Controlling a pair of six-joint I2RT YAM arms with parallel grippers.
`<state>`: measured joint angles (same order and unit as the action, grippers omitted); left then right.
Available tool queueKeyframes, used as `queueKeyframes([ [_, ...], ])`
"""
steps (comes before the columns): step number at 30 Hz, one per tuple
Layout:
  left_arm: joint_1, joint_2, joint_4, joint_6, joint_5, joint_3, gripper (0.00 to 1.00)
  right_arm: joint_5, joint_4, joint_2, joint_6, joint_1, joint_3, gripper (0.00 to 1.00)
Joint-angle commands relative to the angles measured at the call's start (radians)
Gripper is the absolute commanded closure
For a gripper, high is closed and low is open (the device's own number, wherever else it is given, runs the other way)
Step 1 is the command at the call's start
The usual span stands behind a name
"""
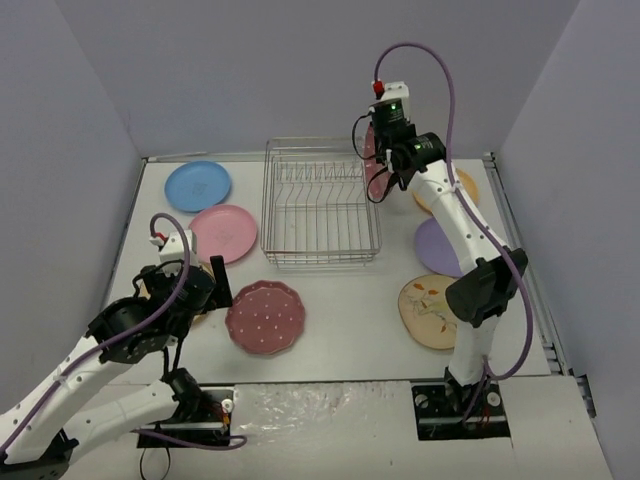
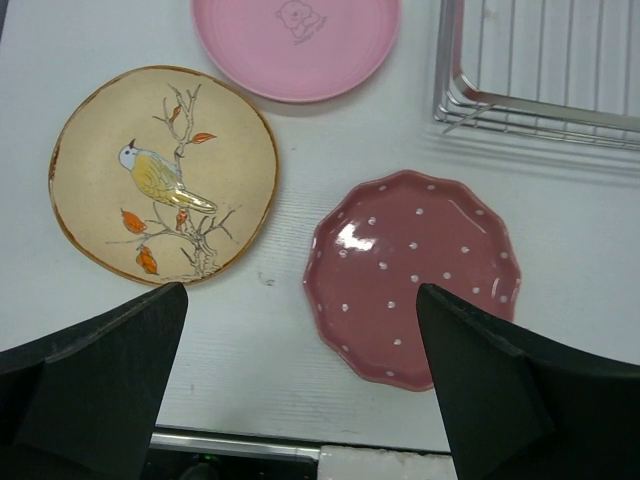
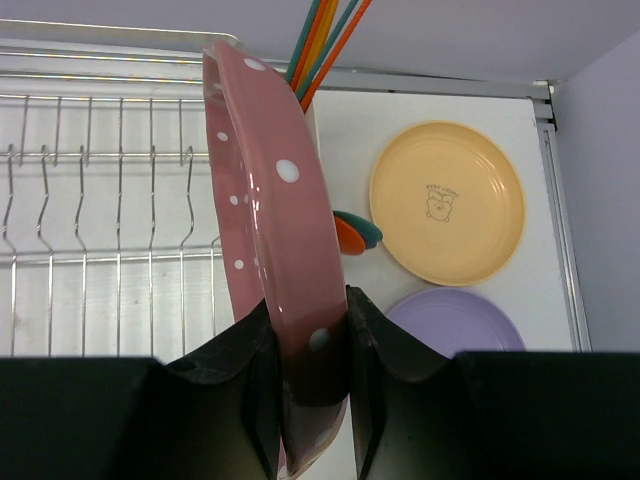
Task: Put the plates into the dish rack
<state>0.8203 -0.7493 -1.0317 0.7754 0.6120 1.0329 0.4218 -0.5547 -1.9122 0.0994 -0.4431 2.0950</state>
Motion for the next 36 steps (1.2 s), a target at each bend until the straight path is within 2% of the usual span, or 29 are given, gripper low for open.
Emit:
queueKeyframes([
  [1, -0.082, -0.026, 0.123, -0.129, -0.097, -0.029, 0.03, 0.135, 0.167, -0.028, -0.002, -0.003, 0.128, 1.00],
  [5, -0.199, -0.060, 0.178, -0.165, -0.239, -0.074, 0.03, 0.138, 0.203, -0.094, 0.019, -0.004, 0.142, 1.00],
  [13, -0.271, -0.087, 0.215, -0.196, -0.303, -0.108, 0.03, 0.116, 0.247, -0.125, 0.050, -0.006, 0.123, 1.00],
  [25, -0.294, -0.087, 0.213, -0.154, -0.319, -0.143, 0.03, 0.192, 0.286, -0.210, 0.105, -0.013, 0.142, 1.00],
  [36, -0.300, -0.079, 0.188, -0.127, -0.324, -0.157, 0.03, 0.164, 0.393, -0.232, 0.121, -0.019, 0.009, 1.00],
])
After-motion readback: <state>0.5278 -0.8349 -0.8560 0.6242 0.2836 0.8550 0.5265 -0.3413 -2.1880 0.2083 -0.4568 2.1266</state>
